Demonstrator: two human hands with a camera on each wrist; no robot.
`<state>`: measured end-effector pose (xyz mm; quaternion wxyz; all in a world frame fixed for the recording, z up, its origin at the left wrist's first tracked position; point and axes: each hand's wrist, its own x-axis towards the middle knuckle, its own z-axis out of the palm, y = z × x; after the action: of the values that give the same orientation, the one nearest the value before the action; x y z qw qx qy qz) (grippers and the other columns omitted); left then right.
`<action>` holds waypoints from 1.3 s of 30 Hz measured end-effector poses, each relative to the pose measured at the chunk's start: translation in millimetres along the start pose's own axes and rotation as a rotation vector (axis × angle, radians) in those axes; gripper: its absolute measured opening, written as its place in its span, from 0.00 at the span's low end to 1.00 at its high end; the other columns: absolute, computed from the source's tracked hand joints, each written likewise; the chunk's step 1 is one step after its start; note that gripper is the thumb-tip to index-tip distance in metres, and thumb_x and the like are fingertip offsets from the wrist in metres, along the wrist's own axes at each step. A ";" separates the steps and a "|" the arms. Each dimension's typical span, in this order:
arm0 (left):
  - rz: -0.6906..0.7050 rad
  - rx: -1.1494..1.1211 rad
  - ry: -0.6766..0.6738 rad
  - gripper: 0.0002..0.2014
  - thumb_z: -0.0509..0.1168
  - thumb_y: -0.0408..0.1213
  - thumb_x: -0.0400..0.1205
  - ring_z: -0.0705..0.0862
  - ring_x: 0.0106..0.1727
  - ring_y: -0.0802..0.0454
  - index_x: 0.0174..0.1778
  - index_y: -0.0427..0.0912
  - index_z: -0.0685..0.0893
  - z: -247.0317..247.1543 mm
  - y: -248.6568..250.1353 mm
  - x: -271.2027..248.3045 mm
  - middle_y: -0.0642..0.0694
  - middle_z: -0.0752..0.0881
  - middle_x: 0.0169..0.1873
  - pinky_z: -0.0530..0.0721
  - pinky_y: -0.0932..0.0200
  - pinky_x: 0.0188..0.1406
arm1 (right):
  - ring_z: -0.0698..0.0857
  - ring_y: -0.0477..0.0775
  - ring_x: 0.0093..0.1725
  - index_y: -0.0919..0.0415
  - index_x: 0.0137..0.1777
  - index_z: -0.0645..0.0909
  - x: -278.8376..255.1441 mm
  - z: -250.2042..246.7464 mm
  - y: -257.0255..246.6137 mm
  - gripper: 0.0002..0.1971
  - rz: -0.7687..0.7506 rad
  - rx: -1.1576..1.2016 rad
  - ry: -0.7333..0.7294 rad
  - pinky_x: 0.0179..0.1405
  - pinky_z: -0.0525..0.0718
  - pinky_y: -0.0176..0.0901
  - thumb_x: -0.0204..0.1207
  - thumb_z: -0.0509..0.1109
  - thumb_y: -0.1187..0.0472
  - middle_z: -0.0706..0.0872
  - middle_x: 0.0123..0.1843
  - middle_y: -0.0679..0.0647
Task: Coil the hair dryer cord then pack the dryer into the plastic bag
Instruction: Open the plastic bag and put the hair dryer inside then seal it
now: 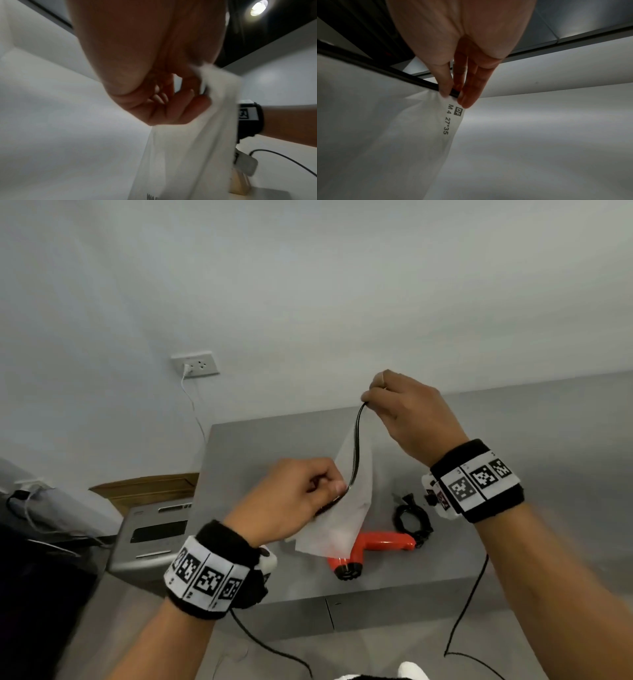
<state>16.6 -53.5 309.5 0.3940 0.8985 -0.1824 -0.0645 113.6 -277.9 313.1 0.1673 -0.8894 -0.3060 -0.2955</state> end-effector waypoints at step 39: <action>-0.037 -0.426 0.417 0.10 0.67 0.31 0.86 0.90 0.52 0.52 0.56 0.48 0.91 46.5 -11.9 6.6 0.48 0.90 0.49 0.90 0.51 0.56 | 0.89 0.64 0.36 0.59 0.42 0.83 -41.8 27.3 -75.0 0.09 0.620 0.951 -0.103 0.41 0.91 0.62 0.77 0.75 0.54 0.90 0.36 0.61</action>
<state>13.9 -80.4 269.4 0.6014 0.7926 -0.0636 0.0777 50.3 -226.7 274.5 0.6129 -0.7778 -0.1377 -0.0187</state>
